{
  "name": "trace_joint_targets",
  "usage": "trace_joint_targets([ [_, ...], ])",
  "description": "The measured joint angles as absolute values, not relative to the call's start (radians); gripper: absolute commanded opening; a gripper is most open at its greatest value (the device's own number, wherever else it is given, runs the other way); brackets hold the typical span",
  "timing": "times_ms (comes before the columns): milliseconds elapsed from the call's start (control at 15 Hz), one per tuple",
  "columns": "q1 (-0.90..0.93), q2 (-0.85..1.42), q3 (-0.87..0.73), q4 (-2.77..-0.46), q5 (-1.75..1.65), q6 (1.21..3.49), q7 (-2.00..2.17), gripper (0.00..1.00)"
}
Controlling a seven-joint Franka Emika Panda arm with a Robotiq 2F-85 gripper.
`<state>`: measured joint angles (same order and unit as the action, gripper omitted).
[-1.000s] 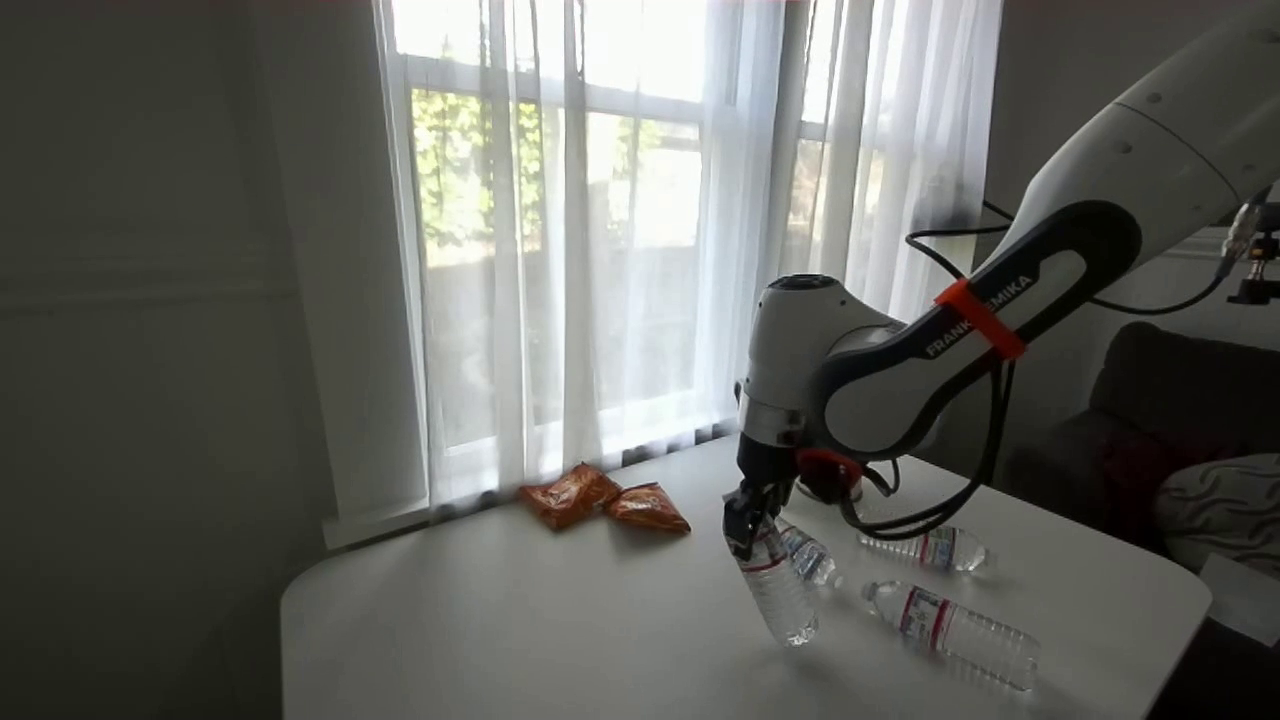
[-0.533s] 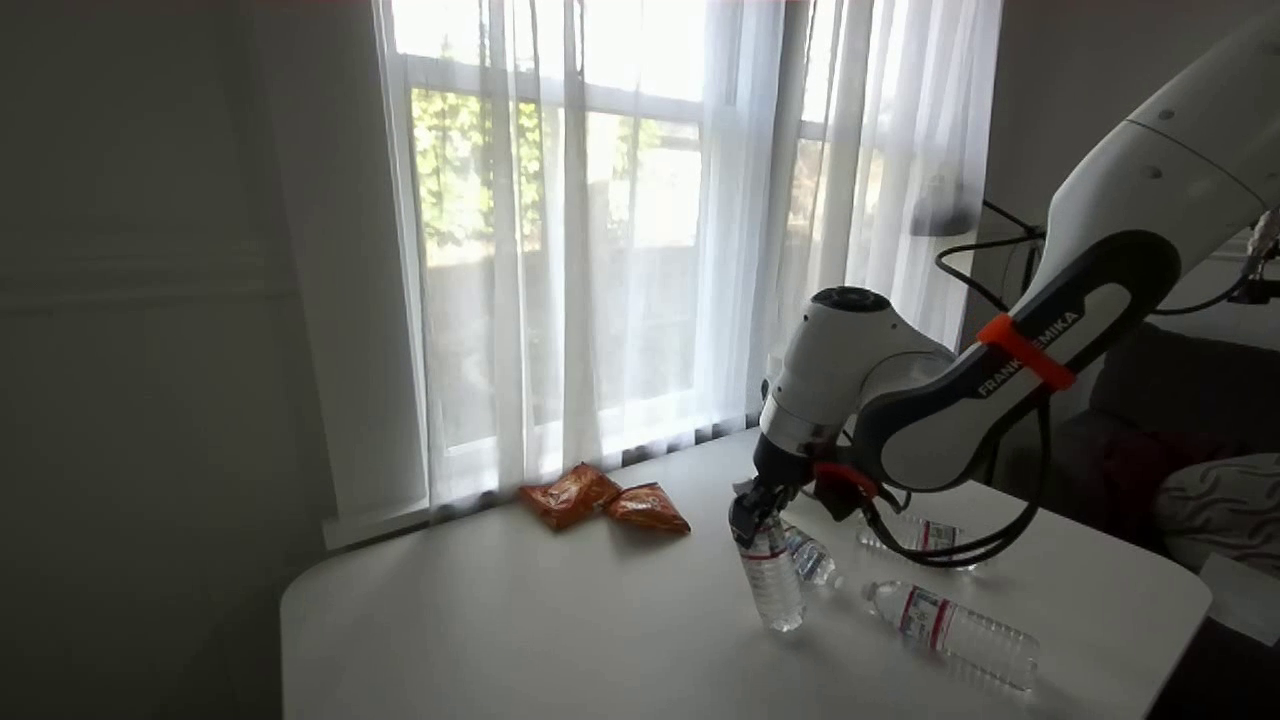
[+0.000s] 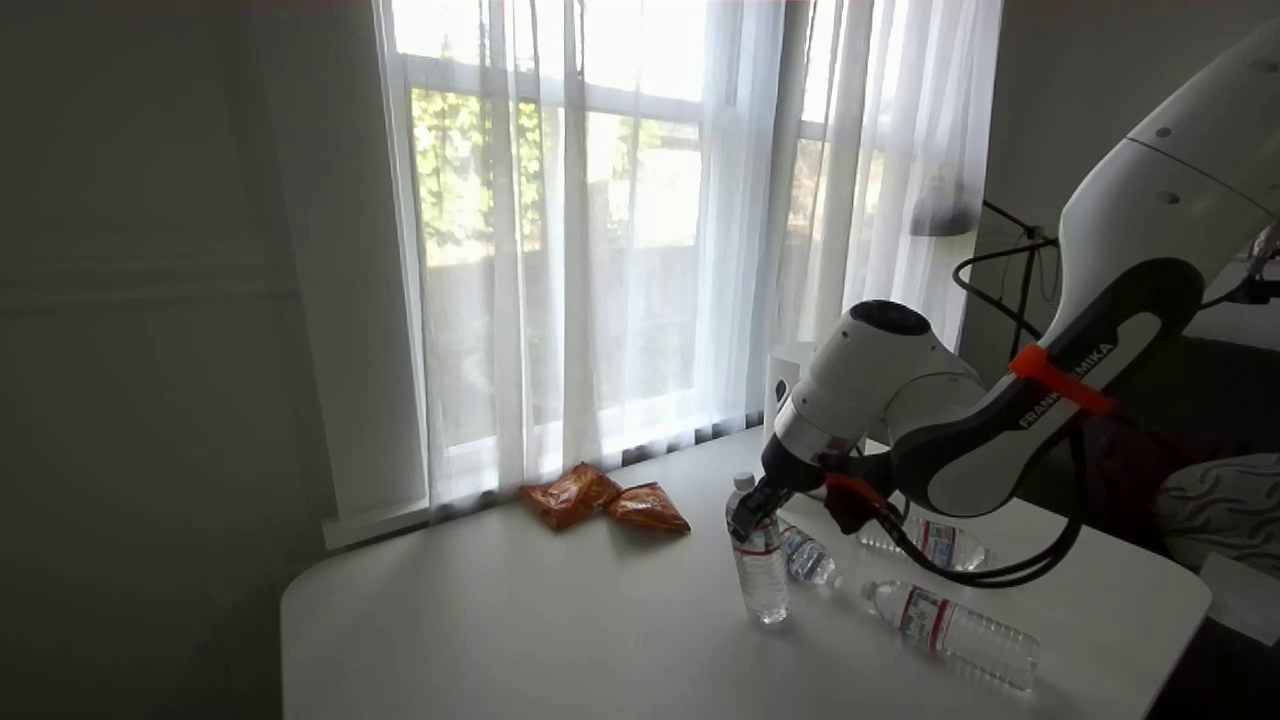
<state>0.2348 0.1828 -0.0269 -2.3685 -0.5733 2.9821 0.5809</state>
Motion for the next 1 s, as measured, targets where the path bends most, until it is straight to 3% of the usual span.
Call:
trace_joint_targets([
  [267, 0.237, 0.182, -0.038, -2.381, -0.597, 3.014, 0.594, 0.26],
  [333, 0.237, 0.182, -0.039, -2.382, -0.597, 3.018, 0.594, 0.49],
  [400, 0.237, 0.182, -0.039, -2.384, -0.597, 3.022, 0.594, 0.51],
  [467, 0.236, 0.182, -0.04, -2.386, -0.597, 3.025, 0.594, 0.43],
  [600, 0.235, 0.181, -0.04, -2.39, -0.597, 3.03, 0.594, 0.38],
  [733, 0.233, 0.179, -0.04, -2.394, -0.597, 3.038, 0.594, 0.5],
  [867, 0.229, 0.178, -0.04, -2.4, -0.597, 3.05, 0.594, 0.48],
  [933, 0.227, 0.177, -0.04, -2.403, -0.597, 3.056, 0.594, 0.56],
  [1000, 0.225, 0.176, -0.04, -2.406, -0.597, 3.061, 0.594, 0.76],
])
